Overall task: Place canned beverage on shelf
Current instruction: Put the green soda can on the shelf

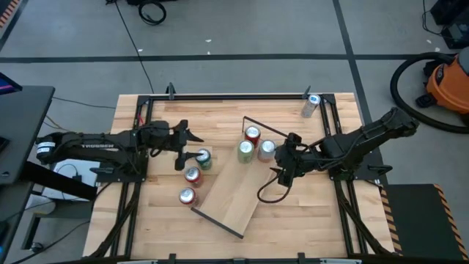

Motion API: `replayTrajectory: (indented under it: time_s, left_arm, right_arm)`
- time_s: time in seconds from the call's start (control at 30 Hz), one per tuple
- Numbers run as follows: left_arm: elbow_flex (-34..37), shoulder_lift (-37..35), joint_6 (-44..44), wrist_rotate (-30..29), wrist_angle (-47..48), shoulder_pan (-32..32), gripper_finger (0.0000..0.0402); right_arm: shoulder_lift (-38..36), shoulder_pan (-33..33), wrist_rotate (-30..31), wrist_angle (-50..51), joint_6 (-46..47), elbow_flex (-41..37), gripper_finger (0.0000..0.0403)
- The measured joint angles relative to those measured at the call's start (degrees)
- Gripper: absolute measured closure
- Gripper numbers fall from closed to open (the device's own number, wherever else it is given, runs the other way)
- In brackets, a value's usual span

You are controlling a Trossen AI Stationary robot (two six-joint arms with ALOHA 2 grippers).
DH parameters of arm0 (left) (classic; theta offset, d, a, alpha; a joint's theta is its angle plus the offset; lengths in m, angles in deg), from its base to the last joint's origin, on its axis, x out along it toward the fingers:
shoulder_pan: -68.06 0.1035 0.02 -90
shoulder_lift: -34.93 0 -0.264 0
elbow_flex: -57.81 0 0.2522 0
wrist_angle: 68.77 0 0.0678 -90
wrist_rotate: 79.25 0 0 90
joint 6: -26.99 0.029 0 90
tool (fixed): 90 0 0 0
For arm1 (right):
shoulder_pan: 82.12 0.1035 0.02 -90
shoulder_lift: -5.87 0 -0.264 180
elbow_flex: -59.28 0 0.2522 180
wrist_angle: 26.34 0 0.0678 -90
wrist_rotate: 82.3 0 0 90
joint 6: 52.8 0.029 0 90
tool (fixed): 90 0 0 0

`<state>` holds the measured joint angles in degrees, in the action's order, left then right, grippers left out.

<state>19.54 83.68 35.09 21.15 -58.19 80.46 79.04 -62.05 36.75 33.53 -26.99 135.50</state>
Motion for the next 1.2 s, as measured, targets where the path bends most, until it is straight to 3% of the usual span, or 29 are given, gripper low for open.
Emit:
replayTrajectory:
  time_s: [0.17, 0.27, 0.47, 0.7, 0.9, 1.2]
  left_arm:
    - [1.1, 1.1, -1.9, 8.6, -1.1, 5.1, 0.0141]
    - [1.6, 1.8, -1.9, 9.6, -3.1, 6.4, 0.0141]
    - [1.6, 1.9, -4.0, 5.7, -2.0, 5.0, 0.0141]
    - [-8.3, 4.2, 2.0, -1.8, 16.7, 0.8, 0.0134]
    - [-14.7, 7.8, 8.2, -2.3, 22.6, -2.0, 0.0109]
    - [-21.3, 16.0, 9.7, -3.3, 28.0, -3.5, 0.0075]
  right_arm:
    - [0.4, -0.9, 0.1, -4.2, -2.0, -2.4, 0.0053]
    - [0.4, -1.1, -0.1, -6.2, -2.8, -3.9, 0.0053]
    - [0.4, -1.1, -0.1, -7.4, -2.4, -5.0, 0.0053]
    - [0.4, -1.1, -0.3, -7.6, -2.4, -5.1, 0.0053]
    - [0.3, -0.9, 0.5, -8.4, -2.0, -5.5, 0.0053]
    - [0.0, -0.6, 1.4, -11.2, -1.4, -11.1, 0.0053]
